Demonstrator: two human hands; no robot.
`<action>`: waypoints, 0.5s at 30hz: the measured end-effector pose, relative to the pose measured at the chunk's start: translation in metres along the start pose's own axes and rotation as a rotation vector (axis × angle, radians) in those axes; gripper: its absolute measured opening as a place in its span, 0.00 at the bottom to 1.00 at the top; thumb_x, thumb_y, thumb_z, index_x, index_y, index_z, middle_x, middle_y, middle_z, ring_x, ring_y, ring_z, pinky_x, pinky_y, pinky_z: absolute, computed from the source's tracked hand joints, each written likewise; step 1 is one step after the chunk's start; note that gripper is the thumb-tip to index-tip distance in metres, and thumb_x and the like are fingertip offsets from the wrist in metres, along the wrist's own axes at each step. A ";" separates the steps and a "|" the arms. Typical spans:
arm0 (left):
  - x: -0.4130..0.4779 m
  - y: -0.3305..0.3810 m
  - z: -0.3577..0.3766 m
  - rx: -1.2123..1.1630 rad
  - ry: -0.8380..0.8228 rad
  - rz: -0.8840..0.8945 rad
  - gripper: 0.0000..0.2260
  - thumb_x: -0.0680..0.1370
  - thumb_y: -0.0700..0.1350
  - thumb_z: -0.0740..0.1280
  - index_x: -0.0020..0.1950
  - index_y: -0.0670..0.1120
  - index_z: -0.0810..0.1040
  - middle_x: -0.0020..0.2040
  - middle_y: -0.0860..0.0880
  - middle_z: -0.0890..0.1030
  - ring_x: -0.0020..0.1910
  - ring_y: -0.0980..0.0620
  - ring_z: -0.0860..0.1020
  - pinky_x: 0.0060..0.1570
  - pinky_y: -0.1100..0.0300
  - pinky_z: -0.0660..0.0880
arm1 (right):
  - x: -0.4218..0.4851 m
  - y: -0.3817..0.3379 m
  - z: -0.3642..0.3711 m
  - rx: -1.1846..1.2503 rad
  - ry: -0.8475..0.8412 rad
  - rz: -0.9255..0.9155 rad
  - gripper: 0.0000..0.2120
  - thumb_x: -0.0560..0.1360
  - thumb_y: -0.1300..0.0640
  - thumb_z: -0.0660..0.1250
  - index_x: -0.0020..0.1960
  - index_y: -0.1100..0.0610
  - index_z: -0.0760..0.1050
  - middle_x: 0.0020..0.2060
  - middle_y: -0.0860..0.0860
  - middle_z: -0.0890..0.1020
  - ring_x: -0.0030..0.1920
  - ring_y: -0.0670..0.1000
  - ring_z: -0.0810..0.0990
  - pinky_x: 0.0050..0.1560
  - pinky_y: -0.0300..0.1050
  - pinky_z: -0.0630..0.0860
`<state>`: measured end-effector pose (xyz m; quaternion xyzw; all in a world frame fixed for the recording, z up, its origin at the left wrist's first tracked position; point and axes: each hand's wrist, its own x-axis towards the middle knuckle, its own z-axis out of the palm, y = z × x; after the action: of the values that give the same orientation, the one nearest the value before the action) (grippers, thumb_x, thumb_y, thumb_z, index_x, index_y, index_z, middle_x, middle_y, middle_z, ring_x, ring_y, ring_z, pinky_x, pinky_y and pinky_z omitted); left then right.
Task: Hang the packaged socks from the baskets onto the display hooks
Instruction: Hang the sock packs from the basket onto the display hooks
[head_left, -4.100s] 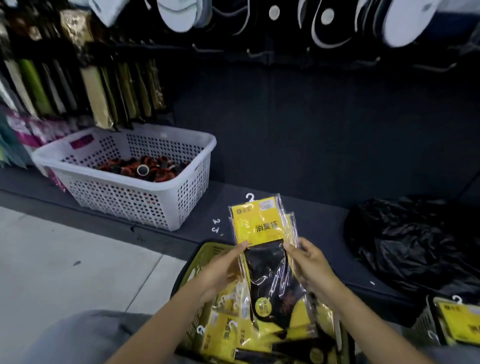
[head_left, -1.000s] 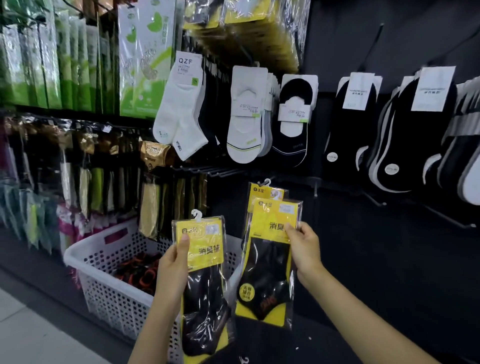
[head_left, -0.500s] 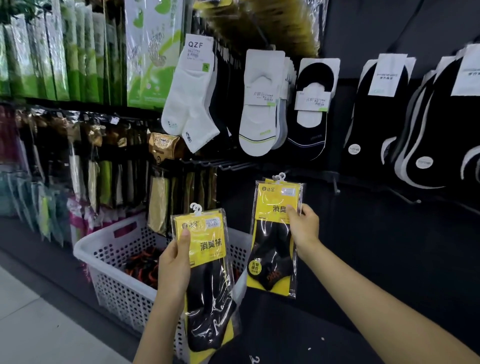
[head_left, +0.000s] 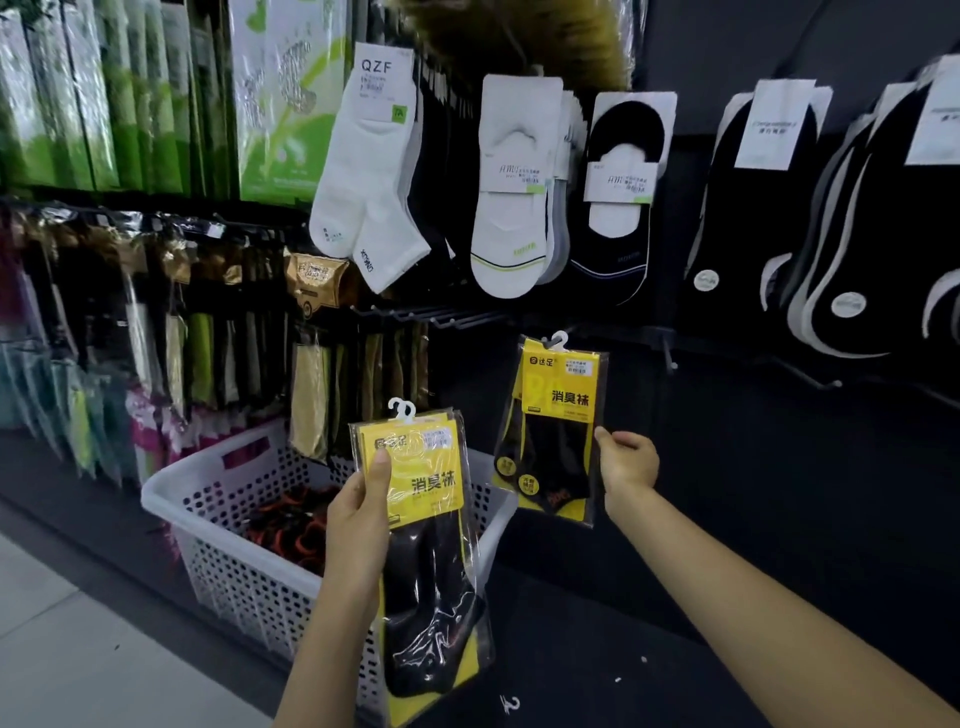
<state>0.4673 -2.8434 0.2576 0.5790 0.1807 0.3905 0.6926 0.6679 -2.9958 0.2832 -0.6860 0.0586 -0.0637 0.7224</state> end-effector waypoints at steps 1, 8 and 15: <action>-0.001 0.001 0.001 -0.005 -0.011 -0.004 0.14 0.75 0.62 0.61 0.53 0.56 0.78 0.45 0.65 0.81 0.47 0.70 0.76 0.47 0.69 0.66 | -0.005 0.001 -0.004 -0.003 -0.017 -0.007 0.14 0.75 0.56 0.69 0.59 0.60 0.74 0.55 0.56 0.78 0.48 0.51 0.75 0.43 0.41 0.74; -0.015 0.006 0.022 -0.095 -0.128 -0.060 0.10 0.76 0.56 0.64 0.51 0.53 0.80 0.42 0.60 0.85 0.41 0.65 0.82 0.38 0.72 0.75 | -0.079 -0.012 -0.026 -0.015 -0.635 -0.139 0.07 0.77 0.50 0.65 0.53 0.50 0.76 0.47 0.49 0.82 0.45 0.47 0.82 0.40 0.35 0.79; -0.029 0.012 0.037 -0.128 -0.141 -0.138 0.18 0.68 0.55 0.70 0.53 0.46 0.81 0.45 0.46 0.86 0.44 0.48 0.84 0.39 0.58 0.80 | -0.105 -0.010 -0.031 0.059 -0.711 -0.197 0.11 0.73 0.57 0.71 0.54 0.56 0.79 0.49 0.53 0.84 0.50 0.51 0.83 0.50 0.44 0.81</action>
<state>0.4712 -2.8889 0.2726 0.5457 0.1458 0.3108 0.7644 0.5587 -3.0091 0.2915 -0.6465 -0.2640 0.1077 0.7076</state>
